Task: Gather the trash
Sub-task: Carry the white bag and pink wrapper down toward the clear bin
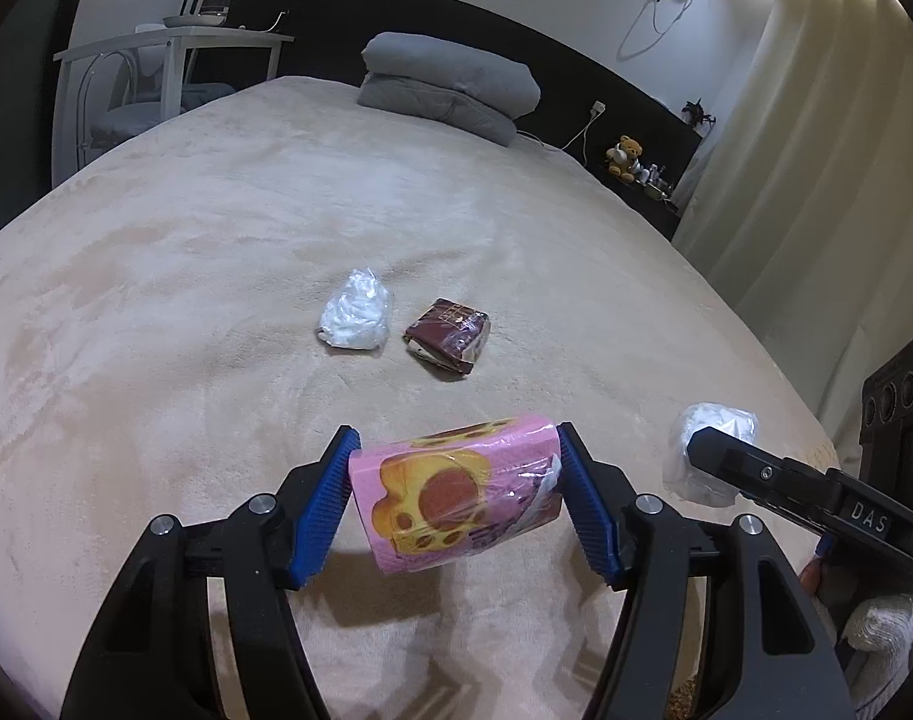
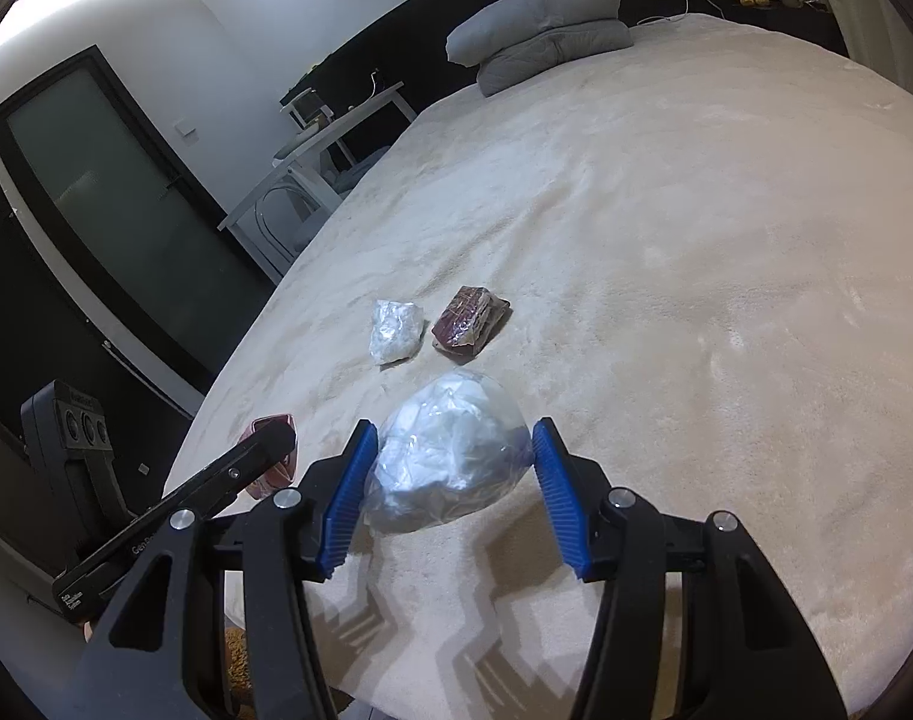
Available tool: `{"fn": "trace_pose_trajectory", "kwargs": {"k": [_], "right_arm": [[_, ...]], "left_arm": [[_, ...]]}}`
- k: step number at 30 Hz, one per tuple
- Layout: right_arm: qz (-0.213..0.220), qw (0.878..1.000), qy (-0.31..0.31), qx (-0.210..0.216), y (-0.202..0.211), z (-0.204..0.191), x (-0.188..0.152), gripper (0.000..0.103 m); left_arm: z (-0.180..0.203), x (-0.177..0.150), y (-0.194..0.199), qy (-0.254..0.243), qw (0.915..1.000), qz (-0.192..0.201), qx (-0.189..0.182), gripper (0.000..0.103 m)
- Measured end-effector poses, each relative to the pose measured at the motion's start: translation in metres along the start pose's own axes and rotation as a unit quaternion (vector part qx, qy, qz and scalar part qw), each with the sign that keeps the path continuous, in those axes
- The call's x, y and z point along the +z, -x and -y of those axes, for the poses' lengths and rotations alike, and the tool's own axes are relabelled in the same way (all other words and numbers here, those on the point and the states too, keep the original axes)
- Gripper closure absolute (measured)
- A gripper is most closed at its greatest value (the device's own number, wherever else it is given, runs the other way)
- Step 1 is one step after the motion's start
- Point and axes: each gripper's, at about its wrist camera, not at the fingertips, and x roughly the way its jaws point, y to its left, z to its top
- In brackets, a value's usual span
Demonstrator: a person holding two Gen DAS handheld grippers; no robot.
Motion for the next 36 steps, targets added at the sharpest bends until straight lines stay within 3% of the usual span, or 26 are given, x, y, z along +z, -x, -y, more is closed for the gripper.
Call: {"fn": "trace_pose_trajectory", "kwargs": {"k": [17, 28, 36], "right_arm": [[0.013, 1.0, 0.01, -0.022, 0.055, -0.009, -0.082, 0.049], [0.018, 1.0, 0.014, -0.017, 0.081, -0.02, -0.122, 0.049], [0.004, 1.0, 0.027, -0.008, 0.082, -0.026, -0.143, 0.049]], "left_arm": [[0.021, -0.063, 0.076, -0.044, 0.997, 0.047, -0.043, 0.039], [0.025, -0.099, 0.108, -0.04, 0.9962, 0.054, -0.056, 0.039], [0.022, -0.12, 0.118, -0.032, 0.9968, 0.038, -0.063, 0.039]]}}
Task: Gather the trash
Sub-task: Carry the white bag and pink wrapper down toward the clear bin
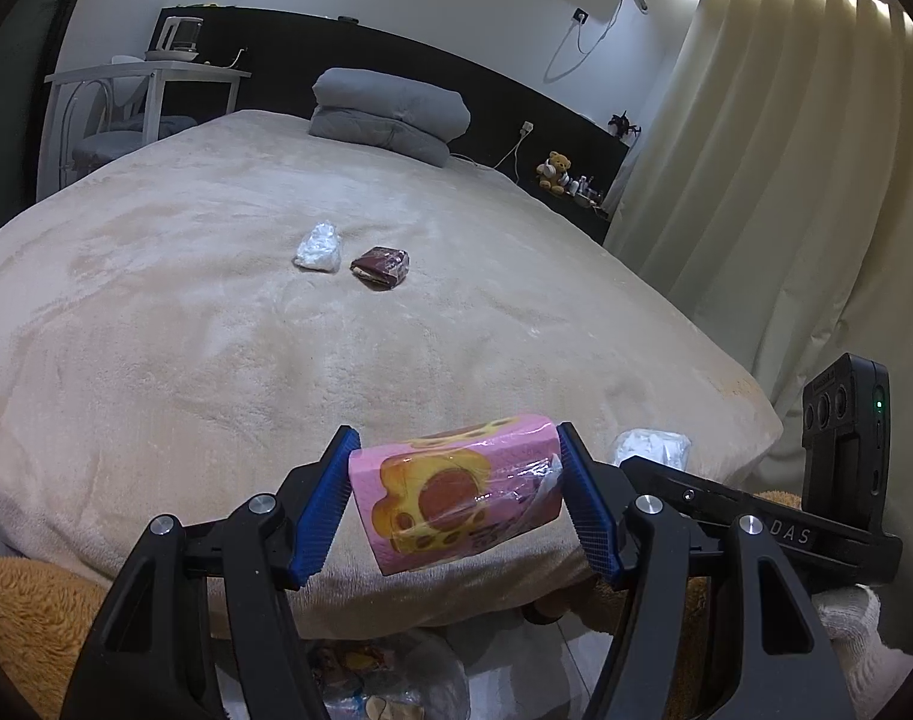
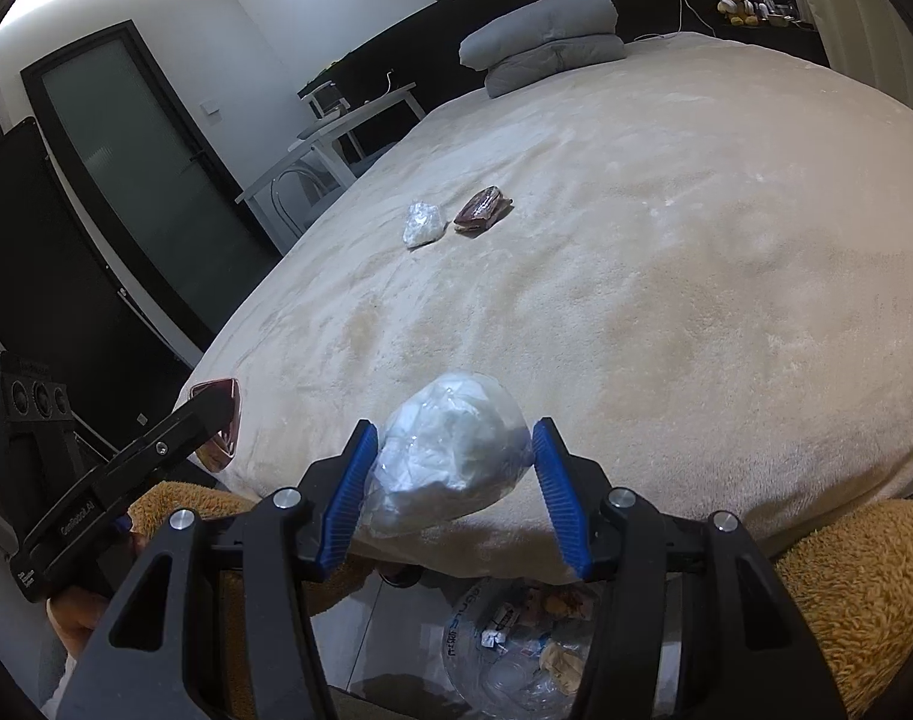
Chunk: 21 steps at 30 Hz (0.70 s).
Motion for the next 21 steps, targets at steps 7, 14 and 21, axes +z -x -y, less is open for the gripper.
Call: {"fn": "trace_pose_trajectory", "kwargs": {"k": [7, 14, 21], "right_arm": [[-0.031, 0.999, 0.016, 0.016, -0.008, -0.001, -0.012, 0.049], [-0.068, 0.997, 0.024, 0.028, -0.022, -0.001, -0.023, 0.049], [-0.11, 0.993, 0.03, 0.033, -0.035, -0.001, -0.035, 0.049]], "left_arm": [[-0.007, -0.013, 0.001, 0.005, 0.9995, -0.031, -0.01, 0.039], [-0.013, -0.023, -0.008, 0.02, 0.9972, -0.067, -0.024, 0.039], [-0.016, -0.036, -0.022, 0.025, 0.9932, -0.111, -0.022, 0.039]]}}
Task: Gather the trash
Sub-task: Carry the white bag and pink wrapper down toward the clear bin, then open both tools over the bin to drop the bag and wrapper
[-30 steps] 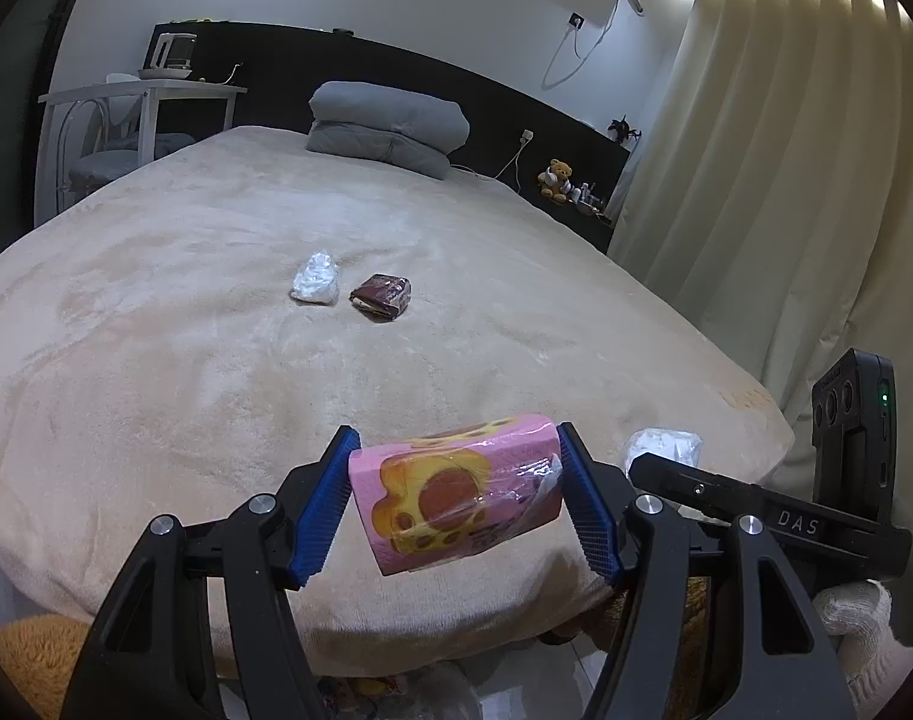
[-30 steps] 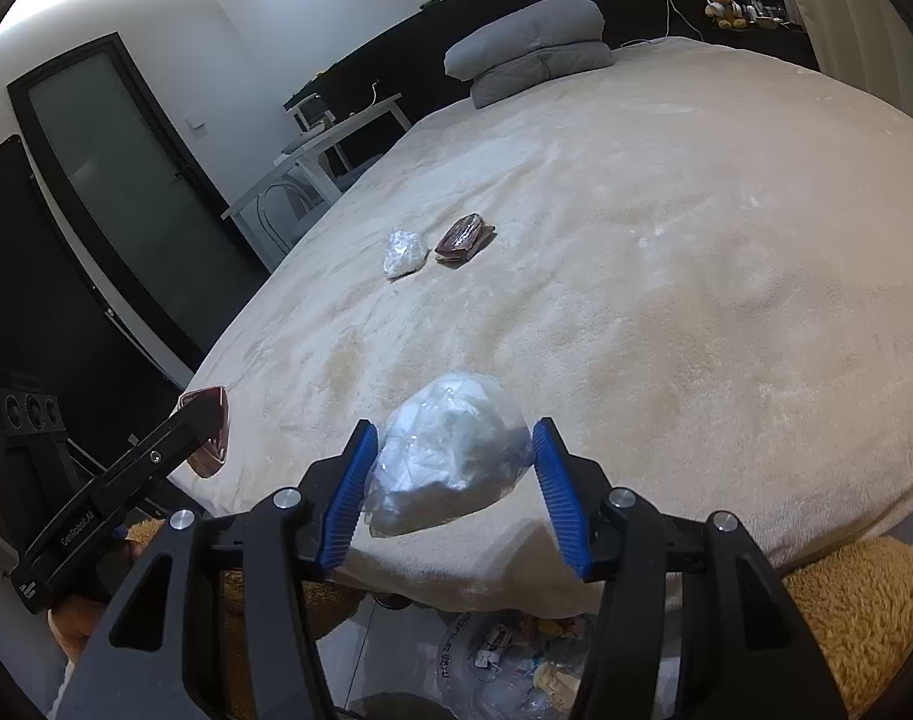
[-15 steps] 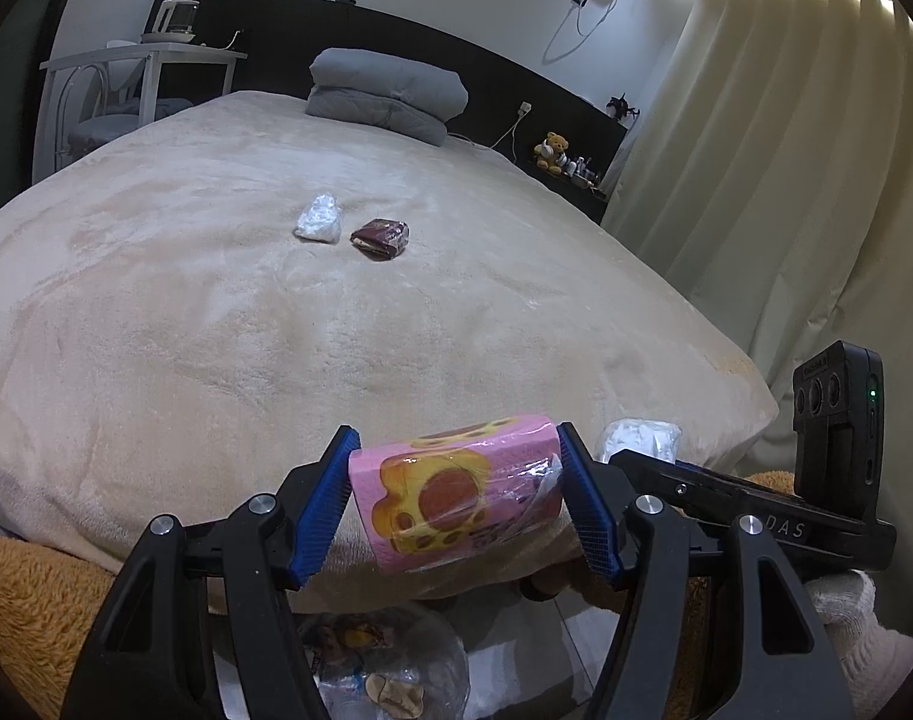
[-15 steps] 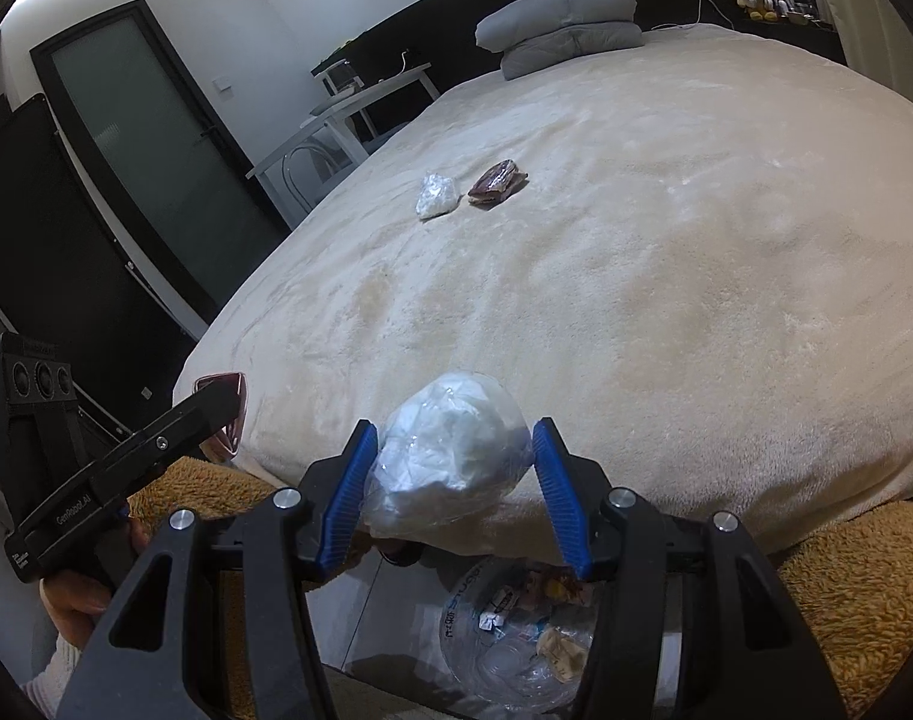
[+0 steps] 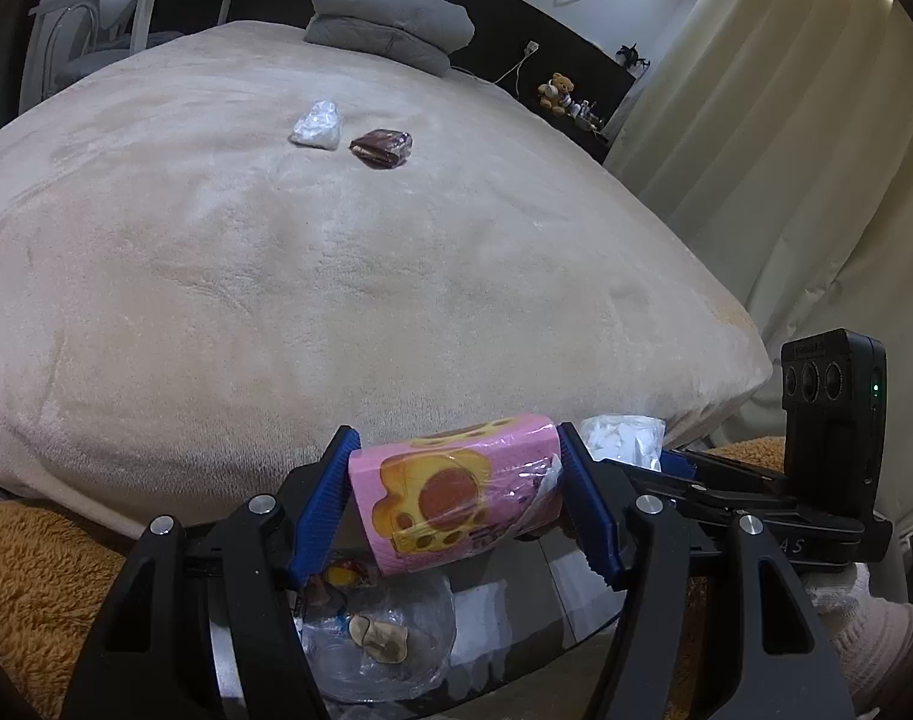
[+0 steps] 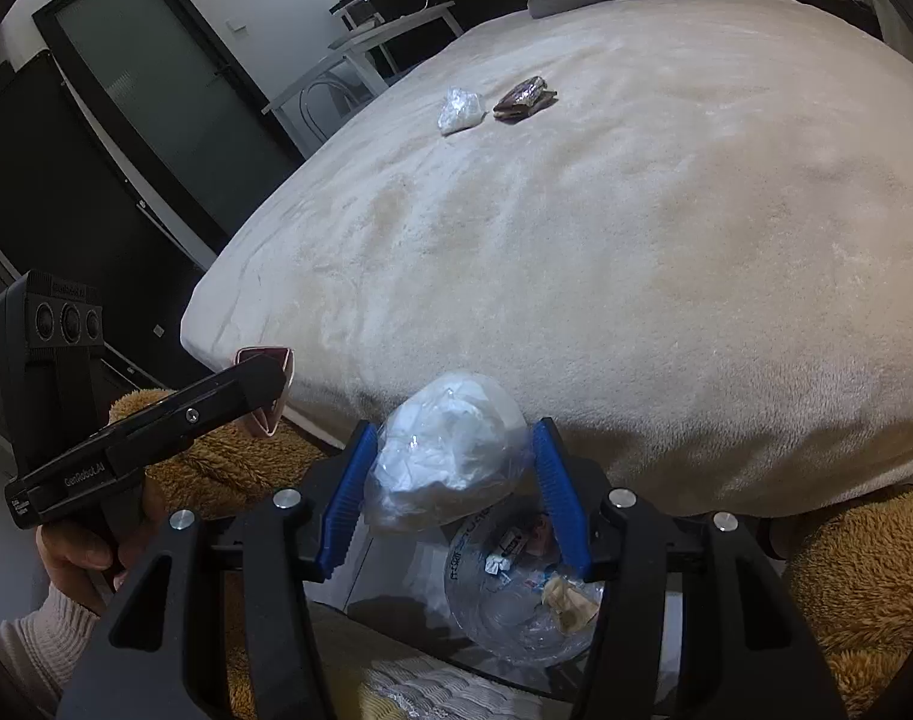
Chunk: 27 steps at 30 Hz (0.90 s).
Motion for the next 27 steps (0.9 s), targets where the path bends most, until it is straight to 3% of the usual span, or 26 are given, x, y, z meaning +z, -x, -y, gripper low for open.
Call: {"fn": "trace_pose_trajectory", "kwargs": {"k": [12, 27], "right_arm": [[-0.075, 0.997, -0.004, -0.022, -0.033, 0.006, -0.013, 0.049], [-0.18, 0.981, -0.046, -0.061, -0.076, 0.028, -0.032, 0.049]], "left_arm": [[-0.01, -0.023, -0.036, 0.005, 0.9956, -0.094, 0.005, 0.039], [-0.027, -0.048, -0.075, 0.033, 0.9779, -0.202, 0.04, 0.038]]}}
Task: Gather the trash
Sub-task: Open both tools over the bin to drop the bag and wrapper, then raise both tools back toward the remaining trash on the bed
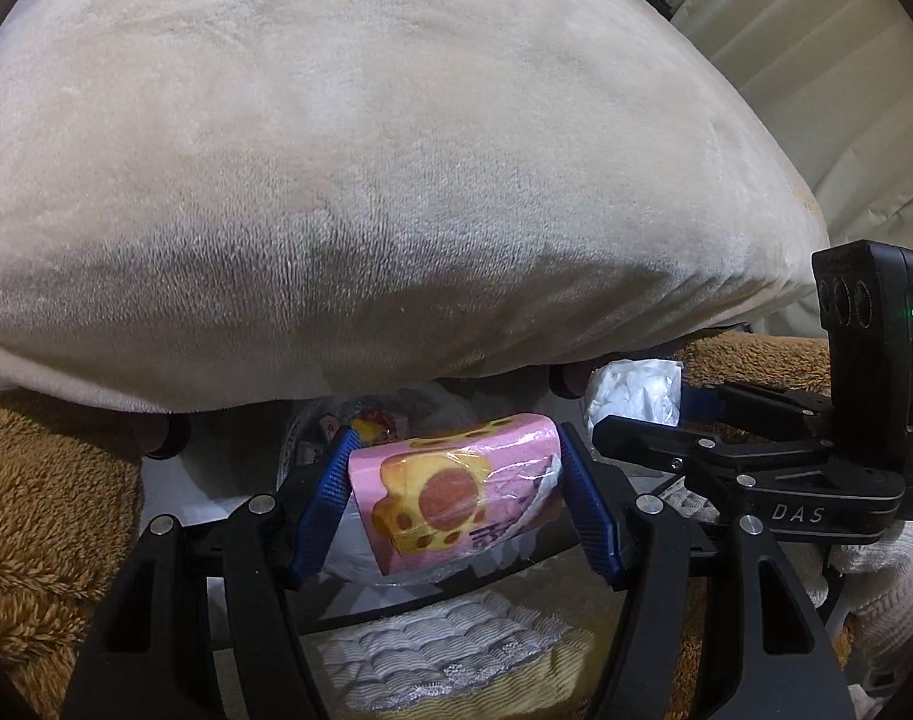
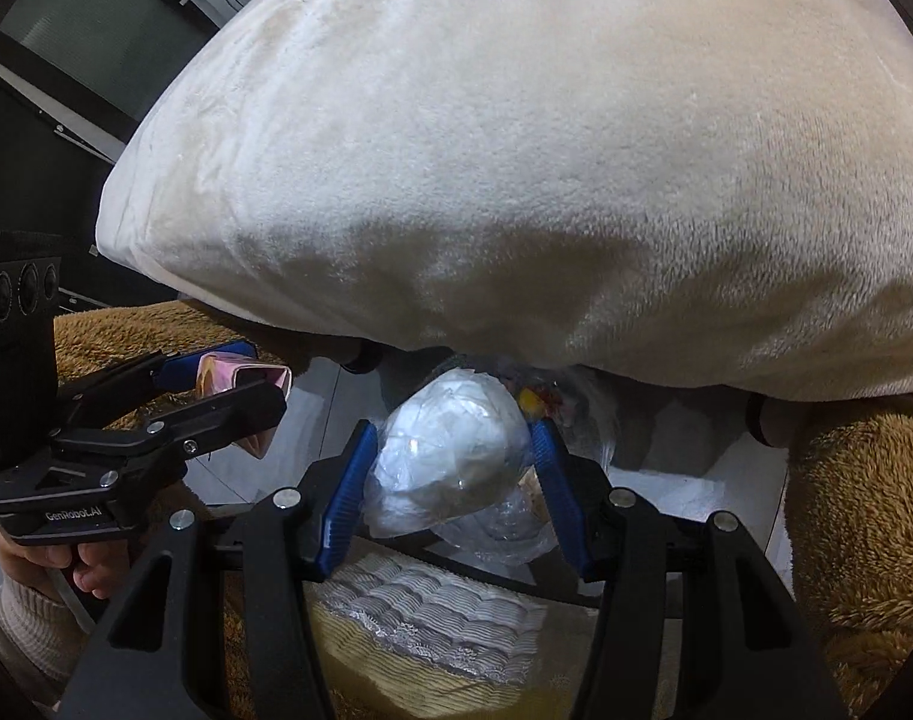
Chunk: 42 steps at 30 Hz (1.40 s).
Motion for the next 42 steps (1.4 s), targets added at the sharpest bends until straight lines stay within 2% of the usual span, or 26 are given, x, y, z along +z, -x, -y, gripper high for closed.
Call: {"fn": "trace_pose_trajectory", "kwargs": {"k": [6, 14, 22, 27, 28, 29, 42], "right_arm": [[-0.044, 0.999, -0.031, -0.004, -0.018, 0.006, 0.002, 0.049], [-0.077, 0.994, -0.071, 0.01, -0.028, 0.019, 0.0, 0.049], [-0.094, 0.992, -0.083, 0.013, -0.031, 0.028, 0.0, 0.048], [-0.089, 0.992, -0.088, 0.021, -0.031, 0.028, 0.002, 0.046], [-0.086, 0.992, -0.09, 0.025, -0.031, 0.028, 0.003, 0.039], [-0.082, 0.992, -0.092, 0.024, -0.029, 0.029, 0.003, 0.037], [-0.055, 0.994, -0.091, 0.03, -0.016, 0.028, 0.007, 0.037]], "left_arm": [[-0.007, -0.002, -0.016, 0.019, 0.999, -0.04, 0.009, 0.038], [-0.012, -0.008, -0.033, 0.023, 0.9955, -0.088, 0.024, 0.038], [-0.01, -0.016, -0.045, 0.015, 0.992, -0.122, 0.029, 0.038], [-0.008, -0.017, -0.049, 0.004, 0.9905, -0.135, 0.029, 0.033], [-0.007, -0.017, -0.05, 0.0, 0.9902, -0.136, 0.033, 0.027], [-0.006, -0.017, -0.05, -0.003, 0.9902, -0.135, 0.037, 0.02], [-0.006, -0.01, -0.037, -0.005, 0.9939, -0.101, 0.043, 0.018]]}}
